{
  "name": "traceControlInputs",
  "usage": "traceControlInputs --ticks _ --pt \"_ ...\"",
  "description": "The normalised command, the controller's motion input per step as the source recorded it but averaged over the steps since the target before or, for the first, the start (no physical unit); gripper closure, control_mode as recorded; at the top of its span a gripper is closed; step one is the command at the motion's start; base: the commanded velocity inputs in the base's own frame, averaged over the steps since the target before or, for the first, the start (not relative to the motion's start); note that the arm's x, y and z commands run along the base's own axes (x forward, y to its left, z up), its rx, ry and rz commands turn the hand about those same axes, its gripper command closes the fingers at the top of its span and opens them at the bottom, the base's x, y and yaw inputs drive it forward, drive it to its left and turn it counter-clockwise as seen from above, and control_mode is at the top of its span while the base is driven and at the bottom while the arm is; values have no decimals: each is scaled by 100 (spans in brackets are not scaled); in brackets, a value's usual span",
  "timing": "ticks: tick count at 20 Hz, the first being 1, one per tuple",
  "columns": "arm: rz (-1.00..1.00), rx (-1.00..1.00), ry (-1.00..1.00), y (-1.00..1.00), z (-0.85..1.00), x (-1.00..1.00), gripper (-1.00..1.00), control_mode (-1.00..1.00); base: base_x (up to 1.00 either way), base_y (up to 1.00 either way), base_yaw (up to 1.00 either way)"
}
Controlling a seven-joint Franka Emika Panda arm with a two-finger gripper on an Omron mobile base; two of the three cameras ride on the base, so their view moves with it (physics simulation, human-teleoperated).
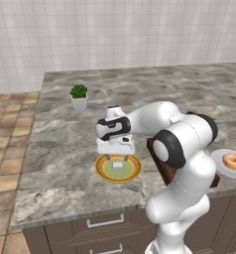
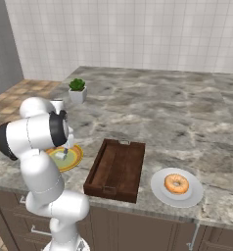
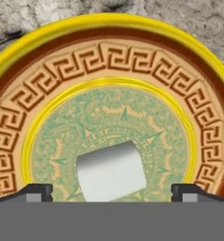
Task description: Move the dessert items from the plates to the tray.
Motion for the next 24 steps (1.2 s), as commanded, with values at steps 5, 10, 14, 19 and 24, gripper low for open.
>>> traceControlInputs --ticks 5,10,14,19,24 --pt "-1 0 0 0 -9 0 -100 -100 0 0 0" --pt "-1 0 0 0 -10 0 -100 -100 0 0 0" --pt "0 0 0 0 -11 -1 -100 -100 0 0 0" --pt "-1 0 0 0 -13 0 -100 -100 0 0 0" --pt "-1 0 0 0 -18 0 -100 -100 0 0 0"
